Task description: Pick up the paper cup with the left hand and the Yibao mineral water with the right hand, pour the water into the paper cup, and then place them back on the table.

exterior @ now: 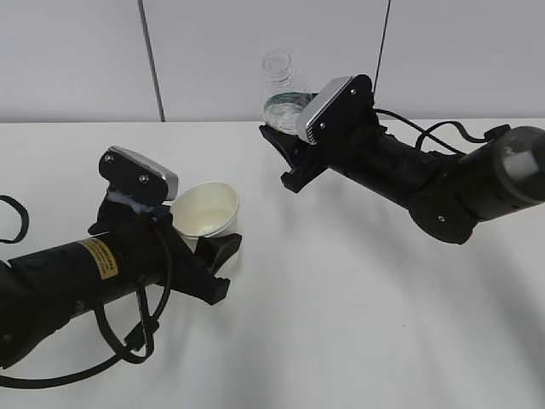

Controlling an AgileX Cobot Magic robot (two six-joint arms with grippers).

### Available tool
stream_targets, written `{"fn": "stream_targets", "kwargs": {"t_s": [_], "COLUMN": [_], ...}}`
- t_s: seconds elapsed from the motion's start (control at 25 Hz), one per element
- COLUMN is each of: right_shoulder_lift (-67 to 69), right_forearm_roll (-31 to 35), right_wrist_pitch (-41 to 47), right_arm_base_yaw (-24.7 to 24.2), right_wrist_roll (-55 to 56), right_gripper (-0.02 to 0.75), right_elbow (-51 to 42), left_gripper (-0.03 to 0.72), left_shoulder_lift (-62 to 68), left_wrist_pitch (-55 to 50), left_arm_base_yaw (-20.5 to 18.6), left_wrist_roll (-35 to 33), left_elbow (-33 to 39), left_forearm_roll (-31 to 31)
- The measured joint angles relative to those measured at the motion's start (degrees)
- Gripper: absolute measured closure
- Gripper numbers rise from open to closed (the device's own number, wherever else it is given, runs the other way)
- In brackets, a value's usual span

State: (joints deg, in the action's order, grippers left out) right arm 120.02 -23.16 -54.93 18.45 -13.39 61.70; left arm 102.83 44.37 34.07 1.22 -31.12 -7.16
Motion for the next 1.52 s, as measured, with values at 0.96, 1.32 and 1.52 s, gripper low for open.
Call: {"fn": "stream_targets", "kwargs": {"t_s": [0.96,1.32,1.52], "right_shoulder_lift": [0.0,0.0,0.0], "right_forearm_roll": [1.4,8.2,11.5], "right_wrist_pitch": [3.2,5.0,5.1], "right_arm_base_yaw": [0.0,-0.1,-0.7], "right_wrist_roll": [12.7,15.7,15.7], "right_gripper": [0.268,0.268,0.268], "right_elbow": [-0.7,-4.0,-6.3], "left_gripper": [0.244,0.244,0.244], "left_shoulder_lift": [5.1,12.0,13.3], "left_wrist_pitch": [0.1,4.0,5.7], "left_arm_base_yaw": [-16.2,-16.3,-16.3], "left_wrist_roll": [0.2,0.2,0.2], "left_elbow": [-3.3,-6.3,-7.0], "left_forearm_roll": [3.2,3.2,3.2]}}
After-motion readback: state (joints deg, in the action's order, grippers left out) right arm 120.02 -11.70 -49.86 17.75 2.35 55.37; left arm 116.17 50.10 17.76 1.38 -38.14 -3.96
